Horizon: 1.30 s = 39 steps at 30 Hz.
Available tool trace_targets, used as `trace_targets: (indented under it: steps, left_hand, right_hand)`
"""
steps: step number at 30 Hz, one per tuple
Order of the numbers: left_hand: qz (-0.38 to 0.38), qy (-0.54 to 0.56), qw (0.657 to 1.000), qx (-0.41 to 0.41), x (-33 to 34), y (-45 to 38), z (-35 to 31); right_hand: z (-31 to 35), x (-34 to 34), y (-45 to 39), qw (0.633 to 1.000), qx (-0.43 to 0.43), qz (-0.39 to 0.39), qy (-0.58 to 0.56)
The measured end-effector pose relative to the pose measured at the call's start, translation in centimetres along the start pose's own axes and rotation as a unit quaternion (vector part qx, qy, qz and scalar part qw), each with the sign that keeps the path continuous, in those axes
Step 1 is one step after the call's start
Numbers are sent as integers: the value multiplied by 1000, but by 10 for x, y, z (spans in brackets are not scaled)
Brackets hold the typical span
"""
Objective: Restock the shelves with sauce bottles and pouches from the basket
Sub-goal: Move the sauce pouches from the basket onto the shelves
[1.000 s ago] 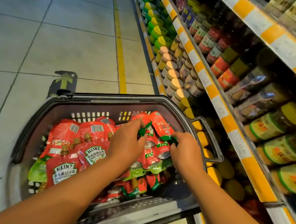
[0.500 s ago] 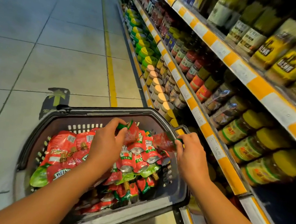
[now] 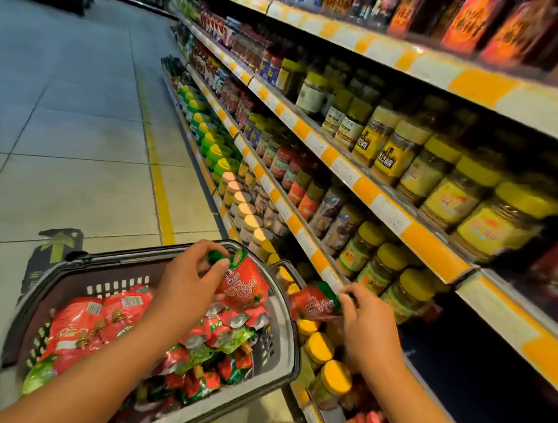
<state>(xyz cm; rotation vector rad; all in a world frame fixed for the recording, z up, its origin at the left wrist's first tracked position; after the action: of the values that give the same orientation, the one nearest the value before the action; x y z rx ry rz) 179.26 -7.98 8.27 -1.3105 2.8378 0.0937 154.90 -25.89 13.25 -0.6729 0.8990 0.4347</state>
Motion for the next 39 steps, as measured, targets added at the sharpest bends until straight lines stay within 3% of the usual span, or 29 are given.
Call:
trace_targets:
  steps: [10,15,20,26,32,39]
  left_hand:
    - [126,-106,974,156,90,55,-95]
    - [178,-93,961,188,139,87,-152]
    - [216,-72,948,223,190,109,-209]
    - [226,-82,938,248,253,123,-264]
    - [207,-137,929,274,309,126,-283]
    - [190,-139,934,270,347,110,-285]
  right_hand:
    - [-14,-138,54,990,26,-124,-61]
    - [-9,-213,89,984,6,-176,-30]
    - [-12,-286,117,960,-5,-277,-45]
    - [-43,-352,131,924,45,-362,-113]
    - [-82,-371,130,895,106,-392,-187]
    - [-103,-379,121,911,126,-383,-80]
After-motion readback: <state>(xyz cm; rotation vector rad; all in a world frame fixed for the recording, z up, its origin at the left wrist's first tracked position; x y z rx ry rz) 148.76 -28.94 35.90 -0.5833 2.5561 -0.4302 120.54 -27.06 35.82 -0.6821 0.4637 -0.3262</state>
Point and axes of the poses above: each hand's wrist, its own y-axis away from the middle knuckle, its own x-axis out of the palm, z = x × y, the point moved 4 cm from there along -y, towards the middle knuckle, and after that the axes turned 10 degrees about -x, right-handed, at the moved point
